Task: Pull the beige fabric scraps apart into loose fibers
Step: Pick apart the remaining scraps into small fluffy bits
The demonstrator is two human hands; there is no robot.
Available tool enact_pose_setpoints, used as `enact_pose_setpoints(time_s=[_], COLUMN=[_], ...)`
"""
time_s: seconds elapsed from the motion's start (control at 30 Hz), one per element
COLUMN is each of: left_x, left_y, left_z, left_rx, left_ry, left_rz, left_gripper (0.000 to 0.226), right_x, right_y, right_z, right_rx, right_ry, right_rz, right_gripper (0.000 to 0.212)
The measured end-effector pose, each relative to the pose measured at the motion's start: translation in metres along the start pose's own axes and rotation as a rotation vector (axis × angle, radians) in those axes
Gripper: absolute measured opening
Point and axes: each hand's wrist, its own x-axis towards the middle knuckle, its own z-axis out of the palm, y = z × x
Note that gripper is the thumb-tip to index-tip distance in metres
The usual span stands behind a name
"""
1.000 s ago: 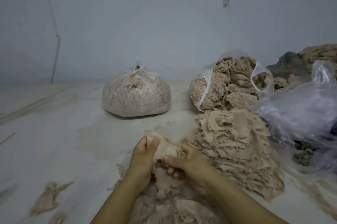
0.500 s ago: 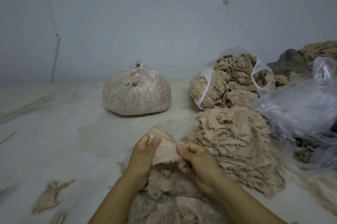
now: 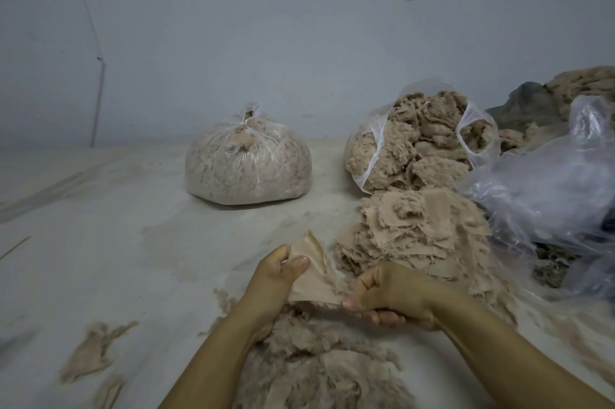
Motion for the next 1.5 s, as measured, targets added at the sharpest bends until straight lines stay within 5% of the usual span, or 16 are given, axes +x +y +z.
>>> enact_pose_setpoints(time_s=[0.17, 0.27, 0.33, 0.4, 0.47, 0.57, 0.7, 0.9, 1.0, 1.27, 1.37, 1.5], left_x=[0.003, 0.003, 0.002, 0.000, -0.005, -0.012, -0.009, -0.005, -0.006, -0.006, -0.006, -0.003], left_y=[0.000, 0.001, 0.003, 0.005, 0.005, 0.005, 0.001, 0.000, 0.000, -0.001, -0.002, -0.002], left_z=[-0.022, -0.016, -0.007, -0.003, -0.001, 0.004, 0.000, 0.001, 0.001, 0.004, 0.007, 0.007], left_rx=[-0.091, -0.063, -0.086, -0.082, -0.070, -0.026, 0.004, -0.055, -0.097, -0.101, -0.196, -0.174], left_ry=[0.153, 0.070, 0.045, 0.038, 0.014, -0.046, -0.036, -0.023, 0.000, -0.027, -0.078, 0.070], left_rz=[-0.019, -0.024, -0.027, -0.003, 0.031, 0.022, -0.029, -0.040, -0.021, -0.039, -0.091, -0.057], left_gripper=[0.009, 0.014, 0.020, 0.031, 0.037, 0.035, 0.029, 0.022, 0.020, 0.028, 0.042, 0.029], right_x=[-0.013, -0.015, -0.010, 0.001, 0.014, 0.032, 0.043, 0.036, 0.036, 0.037, 0.039, 0.042], right_y=[0.020, 0.023, 0.018, 0.014, 0.013, 0.014, 0.014, 0.016, 0.015, 0.013, 0.015, 0.016], right_z=[-0.018, -0.016, -0.008, 0.007, 0.025, 0.044, 0.046, 0.059, 0.059, 0.062, 0.065, 0.065], right_rx=[-0.182, -0.192, -0.175, -0.067, 0.045, 0.107, 0.192, 0.301, 0.253, 0.407, 0.288, 0.288], right_ry=[0.007, -0.020, 0.016, 0.119, 0.236, 0.429, 0.625, 0.412, 0.519, 0.593, 0.606, 0.623], right_rz=[0.109, 0.060, 0.020, -0.036, -0.130, -0.291, -0.254, -0.237, -0.248, -0.216, -0.286, -0.381], right_gripper=[0.026, 0.014, 0.037, 0.063, 0.057, 0.018, 0.038, 0.032, 0.012, 0.025, 0.024, 0.018])
